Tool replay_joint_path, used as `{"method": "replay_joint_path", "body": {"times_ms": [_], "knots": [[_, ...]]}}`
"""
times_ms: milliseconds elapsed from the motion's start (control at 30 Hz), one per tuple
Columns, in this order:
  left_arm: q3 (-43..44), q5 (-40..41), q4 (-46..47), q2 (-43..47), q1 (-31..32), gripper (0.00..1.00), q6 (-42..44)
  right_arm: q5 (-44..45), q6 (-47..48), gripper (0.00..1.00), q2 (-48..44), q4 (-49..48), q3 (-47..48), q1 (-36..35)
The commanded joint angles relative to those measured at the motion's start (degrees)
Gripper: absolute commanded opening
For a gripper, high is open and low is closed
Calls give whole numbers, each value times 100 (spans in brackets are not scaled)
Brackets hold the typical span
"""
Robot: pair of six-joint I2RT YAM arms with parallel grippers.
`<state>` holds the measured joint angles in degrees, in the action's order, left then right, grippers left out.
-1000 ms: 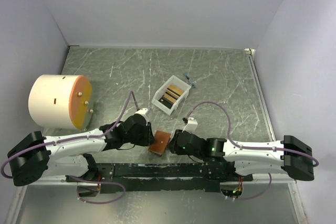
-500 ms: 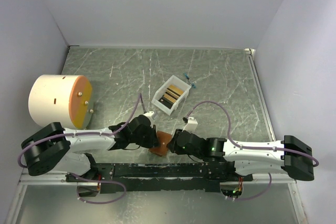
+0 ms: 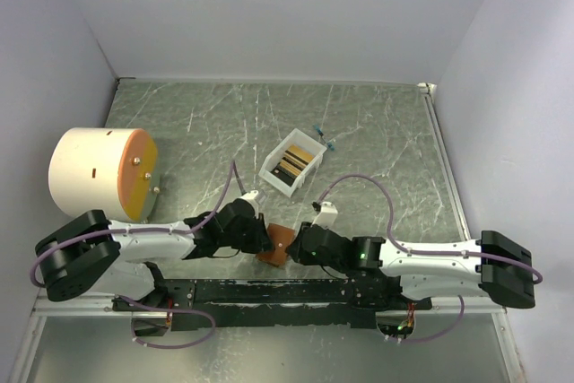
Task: Put the credit cards into the card holder
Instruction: Close the card holder at the center of the board.
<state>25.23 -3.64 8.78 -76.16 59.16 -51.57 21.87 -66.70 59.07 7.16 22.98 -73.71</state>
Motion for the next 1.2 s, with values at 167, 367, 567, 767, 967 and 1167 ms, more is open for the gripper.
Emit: {"method": "replay_joint_path", "body": {"times_ms": [167,367,567,767,967,1167], "knots": [[-86,35,424,-754,35,17,-467,-483,304,20,31,-307,-172,915],[66,54,504,-1111,35,17,-622,-798,320,19,-225,-376,-281,1257],[75,175,340,-953,35,19,-627,-823,0,19,-332,-281,-503,1259],[67,292,-7,-619,35,20,-520,-631,-77,19,-543,97,-464,1259],[102,295,-8,-586,35,20,-459,-820,-195,19,-572,-19,-536,1248],[84,194,129,-754,35,21,-458,-924,-670,30,-584,-200,-792,1256]]}}
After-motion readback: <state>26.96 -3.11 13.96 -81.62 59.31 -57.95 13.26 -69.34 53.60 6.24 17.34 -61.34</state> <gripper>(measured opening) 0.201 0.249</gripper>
